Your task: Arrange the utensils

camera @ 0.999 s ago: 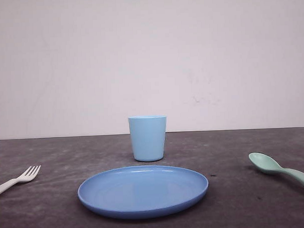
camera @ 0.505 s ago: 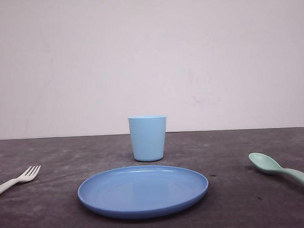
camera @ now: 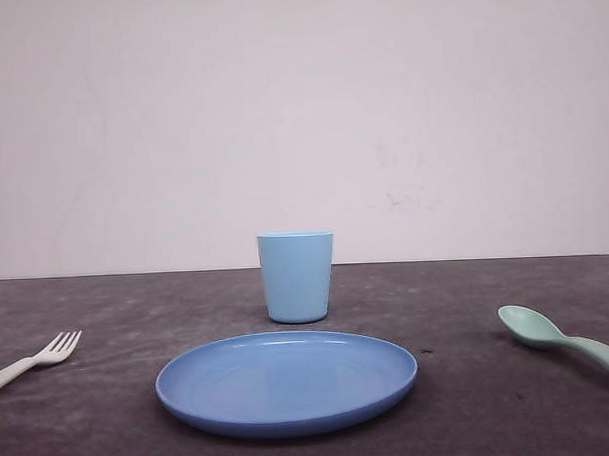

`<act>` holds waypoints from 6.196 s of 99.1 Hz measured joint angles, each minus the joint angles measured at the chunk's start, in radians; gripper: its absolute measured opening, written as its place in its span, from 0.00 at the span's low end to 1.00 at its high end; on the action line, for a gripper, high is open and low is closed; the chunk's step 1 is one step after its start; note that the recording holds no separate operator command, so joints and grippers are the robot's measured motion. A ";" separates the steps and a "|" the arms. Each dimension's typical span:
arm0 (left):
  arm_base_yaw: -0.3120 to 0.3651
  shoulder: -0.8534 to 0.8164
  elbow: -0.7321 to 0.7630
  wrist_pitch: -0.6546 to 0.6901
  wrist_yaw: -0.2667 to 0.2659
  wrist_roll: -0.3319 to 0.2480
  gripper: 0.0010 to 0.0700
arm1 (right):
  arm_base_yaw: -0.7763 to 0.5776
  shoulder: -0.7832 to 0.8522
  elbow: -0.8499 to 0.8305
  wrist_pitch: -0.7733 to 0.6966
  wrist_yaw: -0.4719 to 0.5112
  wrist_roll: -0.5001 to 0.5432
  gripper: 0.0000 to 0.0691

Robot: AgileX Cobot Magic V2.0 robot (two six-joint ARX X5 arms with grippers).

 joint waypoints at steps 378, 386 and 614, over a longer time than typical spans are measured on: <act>-0.007 0.757 0.824 -0.594 0.159 0.032 0.67 | 0.002 0.888 0.890 -0.647 -0.001 0.011 0.98; -0.024 0.766 0.806 -0.600 0.159 0.021 0.67 | 0.002 0.888 0.890 -0.647 -0.001 0.011 0.98; -0.367 1.303 0.546 -0.104 -0.042 -0.135 0.06 | 0.002 0.888 0.890 -0.681 -0.001 0.011 0.98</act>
